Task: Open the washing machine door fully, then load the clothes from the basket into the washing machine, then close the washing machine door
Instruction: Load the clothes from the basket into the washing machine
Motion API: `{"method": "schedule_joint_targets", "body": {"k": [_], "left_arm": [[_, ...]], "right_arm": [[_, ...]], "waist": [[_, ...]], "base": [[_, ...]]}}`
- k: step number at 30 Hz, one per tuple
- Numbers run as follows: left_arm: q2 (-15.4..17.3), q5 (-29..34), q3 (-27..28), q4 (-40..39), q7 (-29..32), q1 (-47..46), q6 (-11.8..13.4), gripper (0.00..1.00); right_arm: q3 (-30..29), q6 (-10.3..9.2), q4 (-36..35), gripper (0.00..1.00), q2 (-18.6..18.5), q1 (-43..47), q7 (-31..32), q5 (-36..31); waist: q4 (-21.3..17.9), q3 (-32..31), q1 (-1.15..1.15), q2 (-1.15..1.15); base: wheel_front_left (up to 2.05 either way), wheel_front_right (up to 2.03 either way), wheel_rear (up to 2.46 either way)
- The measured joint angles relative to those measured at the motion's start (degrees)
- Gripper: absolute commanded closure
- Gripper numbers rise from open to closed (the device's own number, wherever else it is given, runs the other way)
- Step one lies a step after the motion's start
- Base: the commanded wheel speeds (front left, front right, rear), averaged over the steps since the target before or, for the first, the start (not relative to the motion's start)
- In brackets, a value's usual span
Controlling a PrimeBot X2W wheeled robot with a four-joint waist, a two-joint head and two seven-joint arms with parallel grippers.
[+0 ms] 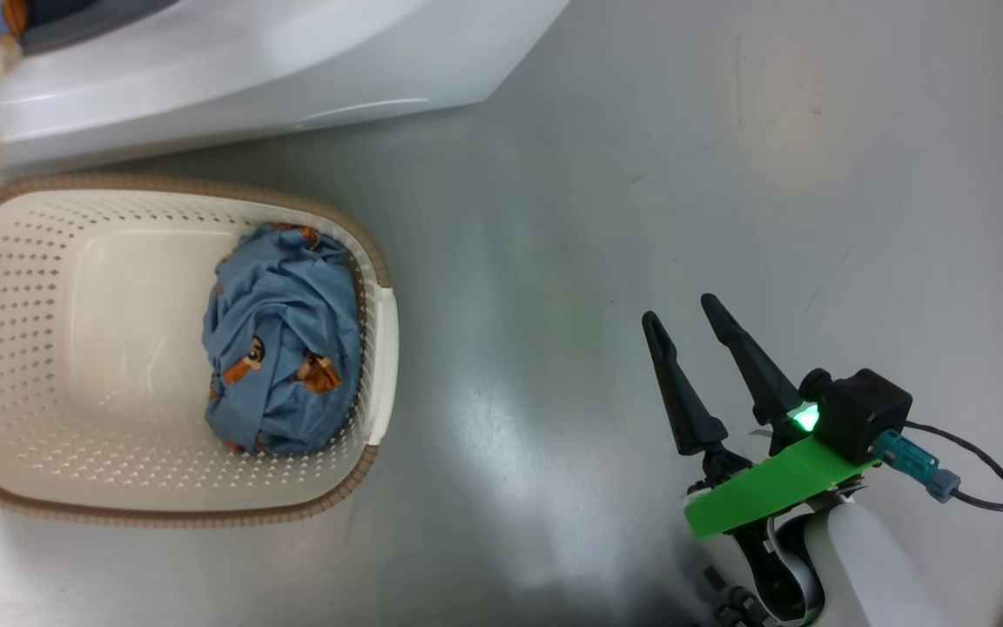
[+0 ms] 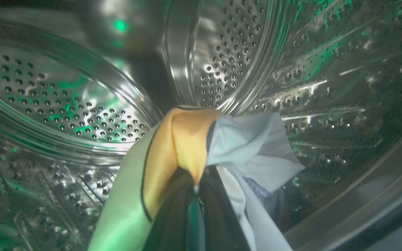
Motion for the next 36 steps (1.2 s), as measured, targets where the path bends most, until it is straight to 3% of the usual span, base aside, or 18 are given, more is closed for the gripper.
{"method": "schedule_joint_targets", "body": {"k": [7,13,18,23,29,30,31,36], "left_arm": [[0.8,3.1,-0.3,-1.5,-4.2,-2.4,2.1,1.00],[1.7,6.4,1.8,-16.9,-4.3,-1.9,4.5,1.00],[2.1,8.6,4.1,-25.7,-4.3,2.5,5.0,1.00],[1.8,9.5,5.5,-26.2,-4.3,4.0,4.9,1.00],[0.0,7.5,6.6,-13.0,-4.4,5.5,3.5,1.00],[-0.3,7.1,6.7,-10.7,-4.4,5.4,3.3,0.81],[-0.5,6.8,6.7,-9.0,-4.4,5.2,3.2,0.00],[-1.4,6.2,6.8,-1.5,-4.4,2.6,2.3,0.00]], "right_arm": [[0.3,0.00,-0.3,0.00,0.0,0.7,0.0,0.0],[0.6,0.00,-0.6,0.00,0.0,0.7,0.0,0.1],[0.8,0.00,-0.6,0.00,0.0,0.6,0.0,0.1],[0.9,0.00,-0.4,0.00,0.0,0.6,0.0,0.1],[0.9,0.00,0.5,0.00,0.0,0.5,0.0,0.3],[1.0,0.00,0.6,0.00,0.0,0.5,0.0,0.4],[1.0,0.00,0.6,0.00,0.0,0.5,0.0,0.4],[0.9,0.00,1.2,0.00,0.0,0.5,0.0,0.4]], "waist": [[-0.7,0.6,0.00,0.00],[-0.5,1.5,0.00,0.00],[-0.2,1.9,0.00,0.00],[0.0,2.0,0.00,0.00],[0.3,1.2,0.00,0.00],[0.3,1.0,0.00,0.00],[0.4,0.8,0.00,0.00],[0.9,0.2,0.00,0.00]], "base": [[0.00,0.00,0.00],[0.00,0.00,0.00],[0.00,0.00,0.00],[0.00,0.00,0.00],[0.00,0.00,0.00],[0.00,0.00,0.00],[0.00,0.00,0.00],[0.00,0.00,0.00]]}}
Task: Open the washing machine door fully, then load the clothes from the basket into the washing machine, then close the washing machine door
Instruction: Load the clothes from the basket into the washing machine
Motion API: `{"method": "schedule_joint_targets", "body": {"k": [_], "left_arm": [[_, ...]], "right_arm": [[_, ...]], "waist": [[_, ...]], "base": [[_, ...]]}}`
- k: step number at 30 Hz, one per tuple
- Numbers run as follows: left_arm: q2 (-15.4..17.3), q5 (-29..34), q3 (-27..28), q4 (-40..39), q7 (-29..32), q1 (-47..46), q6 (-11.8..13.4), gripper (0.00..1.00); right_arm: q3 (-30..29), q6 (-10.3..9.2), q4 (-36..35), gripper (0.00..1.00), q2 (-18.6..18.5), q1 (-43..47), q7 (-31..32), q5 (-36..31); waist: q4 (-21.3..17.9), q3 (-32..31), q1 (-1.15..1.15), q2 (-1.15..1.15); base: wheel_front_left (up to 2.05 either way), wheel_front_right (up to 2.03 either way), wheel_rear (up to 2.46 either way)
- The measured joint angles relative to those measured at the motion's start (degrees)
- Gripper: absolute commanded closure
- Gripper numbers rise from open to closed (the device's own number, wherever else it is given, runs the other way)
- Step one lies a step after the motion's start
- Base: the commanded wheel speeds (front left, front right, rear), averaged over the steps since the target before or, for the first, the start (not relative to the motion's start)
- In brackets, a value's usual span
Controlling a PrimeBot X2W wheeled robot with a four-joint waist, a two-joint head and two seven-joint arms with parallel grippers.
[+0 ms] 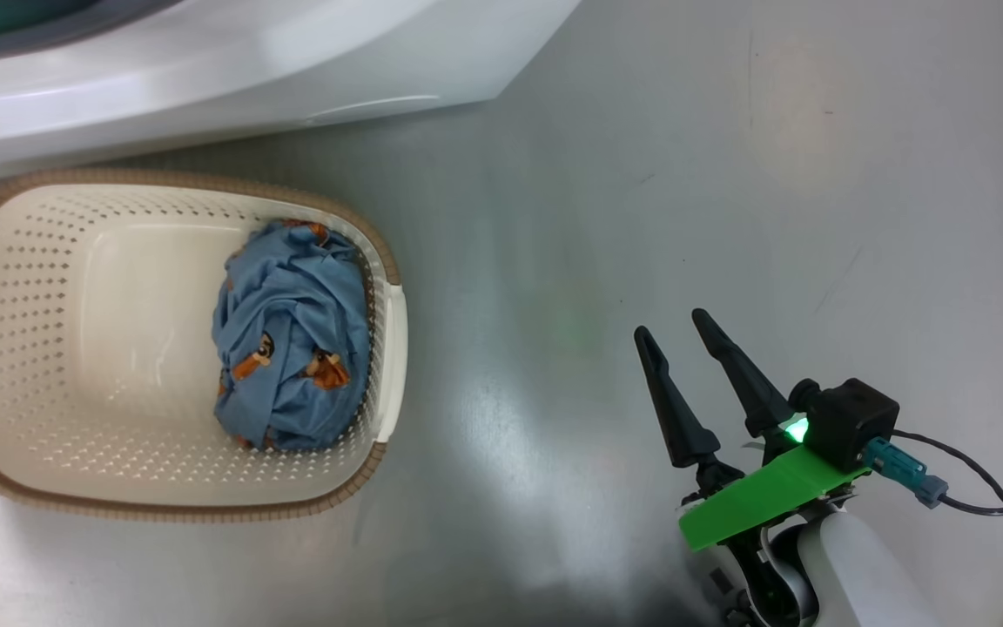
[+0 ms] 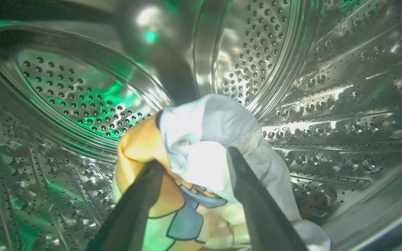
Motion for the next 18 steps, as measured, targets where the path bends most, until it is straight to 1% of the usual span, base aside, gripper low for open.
{"method": "schedule_joint_targets", "body": {"k": [5,9,18], "left_arm": [[-1.4,-0.4,-0.3,5.5,0.0,-0.5,-0.5,0.00],[-2.5,-1.3,-0.5,8.3,0.0,-0.5,-0.9,0.00],[-4.3,-2.8,-0.4,10.3,0.0,-0.3,-0.9,0.00]], "right_arm": [[-0.4,0.00,0.1,0.00,0.0,0.0,0.0,0.0],[-0.9,0.00,0.2,0.00,0.0,-0.1,0.0,0.0],[-1.5,0.00,0.6,0.00,0.0,-0.6,0.0,-0.1]], "waist": [[0.7,-0.6,0.00,0.00],[1.2,-1.0,0.00,0.00],[2.3,-2.0,0.00,0.00]], "base": [[0.00,0.00,0.00],[0.00,0.00,0.00],[0.00,0.00,0.00]]}}
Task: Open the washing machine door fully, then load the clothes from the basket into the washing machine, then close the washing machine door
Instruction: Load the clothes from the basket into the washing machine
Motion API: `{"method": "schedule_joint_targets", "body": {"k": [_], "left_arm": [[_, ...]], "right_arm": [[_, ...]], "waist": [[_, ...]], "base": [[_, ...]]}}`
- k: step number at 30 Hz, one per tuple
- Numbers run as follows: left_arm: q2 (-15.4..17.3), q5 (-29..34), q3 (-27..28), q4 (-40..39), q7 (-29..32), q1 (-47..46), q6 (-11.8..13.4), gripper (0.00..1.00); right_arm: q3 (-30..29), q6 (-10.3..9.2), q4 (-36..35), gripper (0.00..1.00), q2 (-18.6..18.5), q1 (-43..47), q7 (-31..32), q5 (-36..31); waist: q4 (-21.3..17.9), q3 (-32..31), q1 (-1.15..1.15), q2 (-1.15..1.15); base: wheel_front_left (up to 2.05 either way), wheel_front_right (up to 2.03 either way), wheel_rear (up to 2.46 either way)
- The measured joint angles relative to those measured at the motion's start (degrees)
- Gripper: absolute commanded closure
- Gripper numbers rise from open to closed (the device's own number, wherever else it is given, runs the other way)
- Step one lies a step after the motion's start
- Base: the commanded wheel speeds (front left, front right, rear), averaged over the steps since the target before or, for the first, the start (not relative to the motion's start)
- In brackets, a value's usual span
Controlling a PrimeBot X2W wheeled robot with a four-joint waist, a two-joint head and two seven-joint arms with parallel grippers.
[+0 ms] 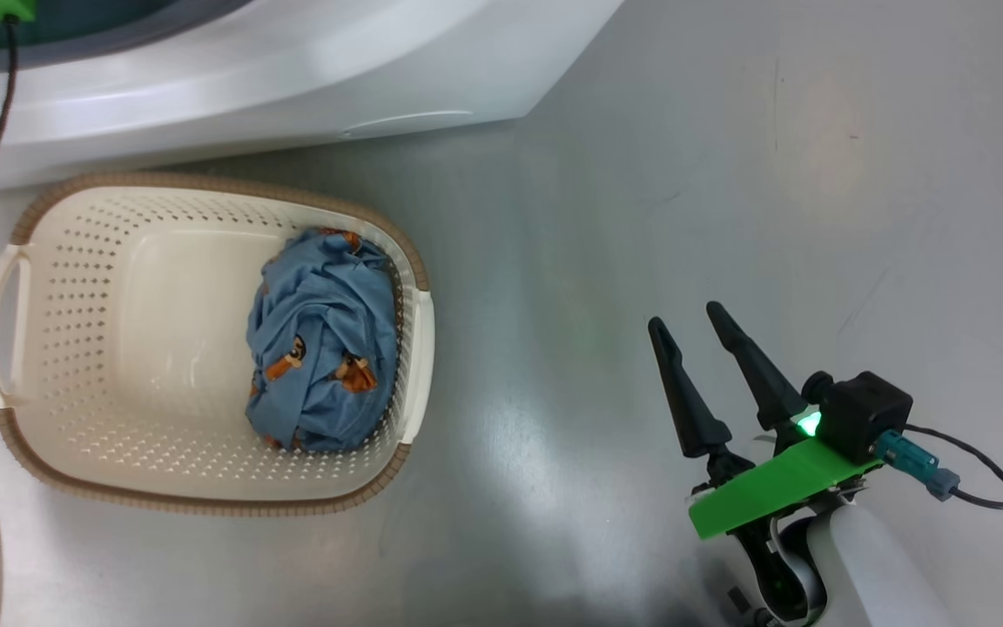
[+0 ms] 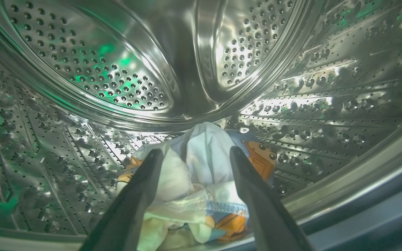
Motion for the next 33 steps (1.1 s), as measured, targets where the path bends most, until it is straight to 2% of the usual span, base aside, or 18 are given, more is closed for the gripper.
{"method": "schedule_joint_targets", "body": {"k": [16,25,33], "left_arm": [[-3.3,-2.1,1.1,-2.1,0.0,8.0,-0.7,0.00],[-3.5,-3.1,2.1,-9.8,0.0,17.3,-1.2,0.00],[-4.5,-3.0,4.4,-22.2,0.0,29.8,-1.9,0.00]], "right_arm": [[-2.1,0.00,0.9,0.00,0.0,-0.7,0.0,-0.5],[-3.1,0.00,1.5,0.00,-0.1,-0.6,0.0,-1.4],[-3.8,0.00,1.4,0.00,-0.1,0.9,0.0,-3.6]], "waist": [[2.3,-4.6,0.00,0.00],[3.6,-8.8,0.00,0.00],[4.7,-14.2,0.00,0.00]], "base": [[0.00,0.00,0.00],[0.00,0.00,0.00],[0.00,0.00,0.00]]}}
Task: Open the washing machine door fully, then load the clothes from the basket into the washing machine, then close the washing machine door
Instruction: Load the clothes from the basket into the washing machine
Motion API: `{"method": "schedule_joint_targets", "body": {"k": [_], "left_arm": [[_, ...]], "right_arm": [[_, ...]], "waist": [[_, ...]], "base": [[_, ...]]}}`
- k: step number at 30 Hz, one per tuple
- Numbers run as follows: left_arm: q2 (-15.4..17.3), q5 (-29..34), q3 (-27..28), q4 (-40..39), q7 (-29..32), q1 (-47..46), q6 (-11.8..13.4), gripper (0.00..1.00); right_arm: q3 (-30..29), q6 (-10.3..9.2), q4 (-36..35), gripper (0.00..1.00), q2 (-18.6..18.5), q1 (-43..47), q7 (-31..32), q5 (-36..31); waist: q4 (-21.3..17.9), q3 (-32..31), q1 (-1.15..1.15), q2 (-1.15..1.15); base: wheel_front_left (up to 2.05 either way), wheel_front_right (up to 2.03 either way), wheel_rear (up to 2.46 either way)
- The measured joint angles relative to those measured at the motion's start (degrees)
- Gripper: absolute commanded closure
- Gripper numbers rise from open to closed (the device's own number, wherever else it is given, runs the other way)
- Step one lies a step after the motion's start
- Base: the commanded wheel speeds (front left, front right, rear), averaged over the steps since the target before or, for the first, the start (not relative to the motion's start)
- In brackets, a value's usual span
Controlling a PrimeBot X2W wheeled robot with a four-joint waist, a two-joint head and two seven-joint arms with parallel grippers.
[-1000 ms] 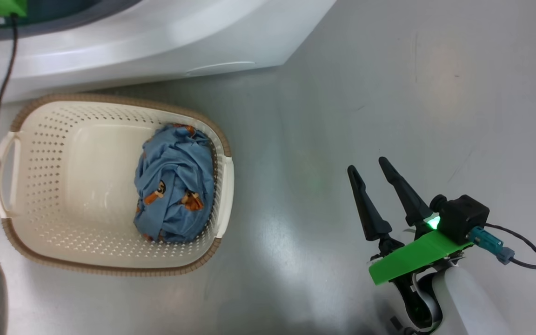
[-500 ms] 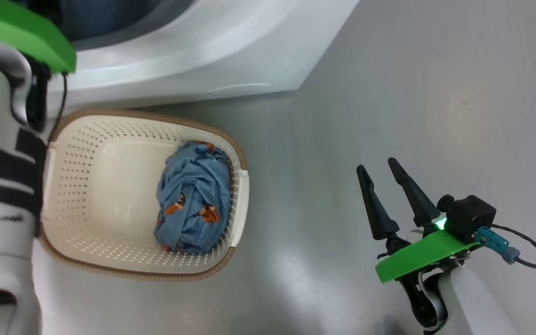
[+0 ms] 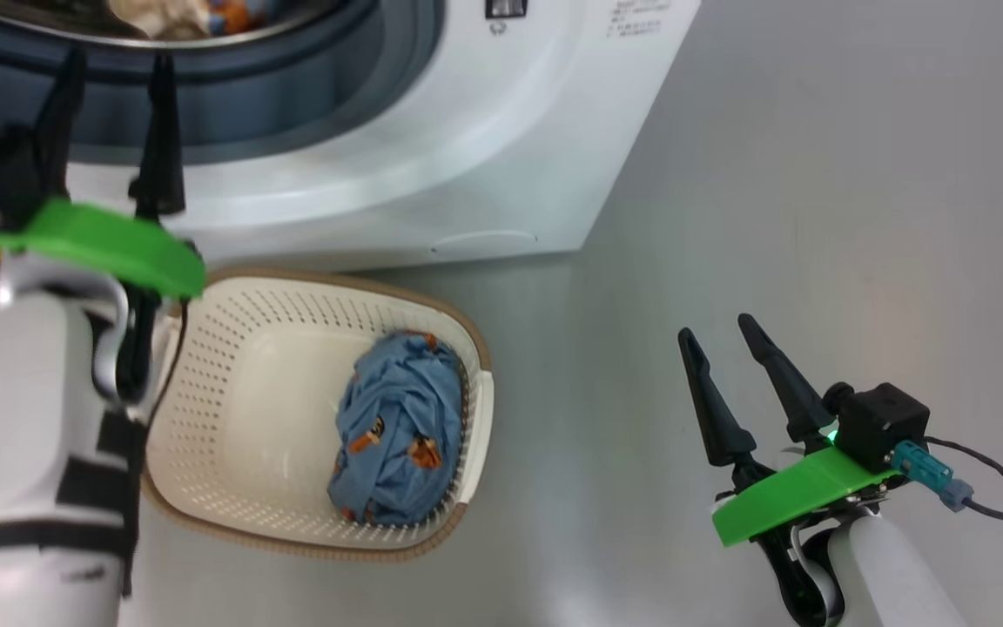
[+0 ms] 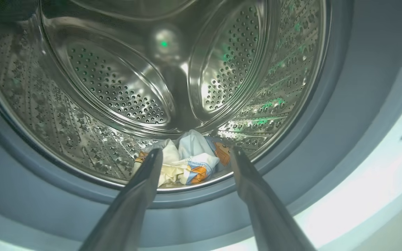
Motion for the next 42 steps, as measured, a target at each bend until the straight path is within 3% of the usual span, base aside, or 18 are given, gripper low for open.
{"method": "schedule_joint_targets", "body": {"k": [7,17,20,31,42], "left_arm": [[-1.1,0.7,3.2,-13.1,0.0,11.8,-0.1,0.00],[-2.3,3.2,6.5,-23.0,0.0,26.3,-0.1,0.00],[-3.6,3.9,8.4,-27.4,0.0,34.2,-0.1,0.00],[-5.5,4.7,11.5,-32.9,0.0,48.3,1.4,0.00],[-5.7,3.1,11.9,-34.2,0.1,55.9,3.6,0.00]], "right_arm": [[-0.6,0.00,-0.6,0.00,0.0,2.4,0.0,-1.5],[-0.8,0.00,-2.3,0.00,0.0,6.3,0.0,-4.1],[-1.1,0.00,-3.5,0.00,0.1,8.7,0.0,-5.3],[-1.5,0.00,-6.4,0.00,0.1,13.0,0.0,-7.0],[-3.2,0.00,-8.4,0.00,0.2,16.1,0.0,-8.1]], "waist": [[1.1,-5.4,0.00,0.00],[2.6,-12.8,0.00,0.00],[2.8,-15.9,0.00,0.00],[2.4,-20.2,0.00,0.00],[1.7,-22.7,0.00,0.00]], "base": [[0.00,0.00,0.00],[0.00,0.00,0.00],[0.00,0.00,0.00],[0.00,0.00,0.00],[0.00,0.00,0.00]]}}
